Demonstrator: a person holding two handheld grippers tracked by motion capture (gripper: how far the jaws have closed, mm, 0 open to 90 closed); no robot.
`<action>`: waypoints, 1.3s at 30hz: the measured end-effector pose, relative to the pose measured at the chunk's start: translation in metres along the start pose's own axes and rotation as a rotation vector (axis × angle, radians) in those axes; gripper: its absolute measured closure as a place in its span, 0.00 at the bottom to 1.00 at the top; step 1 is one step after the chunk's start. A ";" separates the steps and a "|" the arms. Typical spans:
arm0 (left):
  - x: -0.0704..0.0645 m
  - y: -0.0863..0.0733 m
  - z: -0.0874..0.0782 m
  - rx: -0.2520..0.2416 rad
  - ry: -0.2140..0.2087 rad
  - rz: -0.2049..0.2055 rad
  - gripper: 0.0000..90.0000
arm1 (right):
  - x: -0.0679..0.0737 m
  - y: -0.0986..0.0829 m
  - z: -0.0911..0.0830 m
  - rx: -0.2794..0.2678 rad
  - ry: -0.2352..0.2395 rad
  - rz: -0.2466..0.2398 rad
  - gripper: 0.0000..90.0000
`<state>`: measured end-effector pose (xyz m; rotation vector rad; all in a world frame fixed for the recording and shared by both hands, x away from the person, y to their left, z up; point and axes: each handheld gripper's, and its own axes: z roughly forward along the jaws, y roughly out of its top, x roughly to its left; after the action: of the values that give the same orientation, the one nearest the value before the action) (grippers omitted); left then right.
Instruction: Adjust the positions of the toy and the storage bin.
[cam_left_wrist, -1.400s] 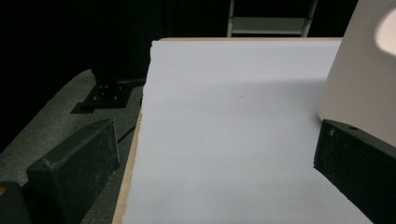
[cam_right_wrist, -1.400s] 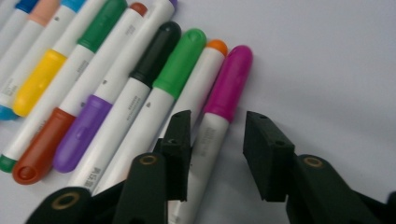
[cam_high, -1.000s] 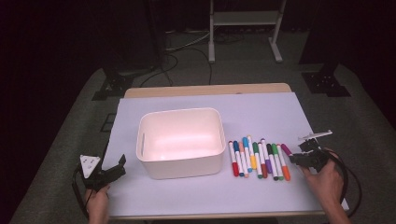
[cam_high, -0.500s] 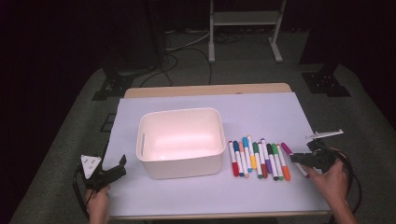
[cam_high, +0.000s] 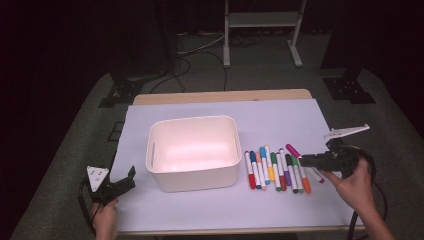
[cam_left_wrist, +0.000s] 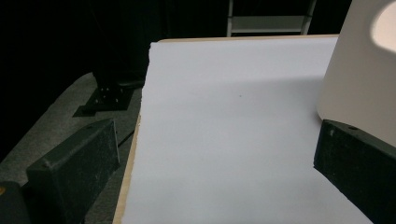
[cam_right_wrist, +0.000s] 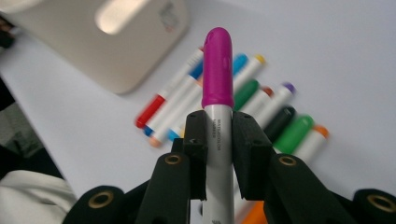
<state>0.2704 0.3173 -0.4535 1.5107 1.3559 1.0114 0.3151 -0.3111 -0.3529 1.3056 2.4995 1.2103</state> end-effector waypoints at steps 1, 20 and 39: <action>0.000 0.000 0.000 0.000 0.000 -0.001 0.00 | 0.004 0.005 -0.002 -0.007 0.020 -0.013 0.84; -0.001 0.000 0.000 0.004 -0.011 0.014 0.00 | 0.077 0.090 0.009 0.005 0.251 -0.235 0.84; -0.002 0.000 0.001 0.005 -0.016 0.022 0.00 | 0.144 0.150 0.066 0.112 0.362 -0.419 0.84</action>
<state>0.2710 0.3153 -0.4535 1.5373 1.3342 1.0088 0.3495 -0.1178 -0.2579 0.5589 2.9191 1.3061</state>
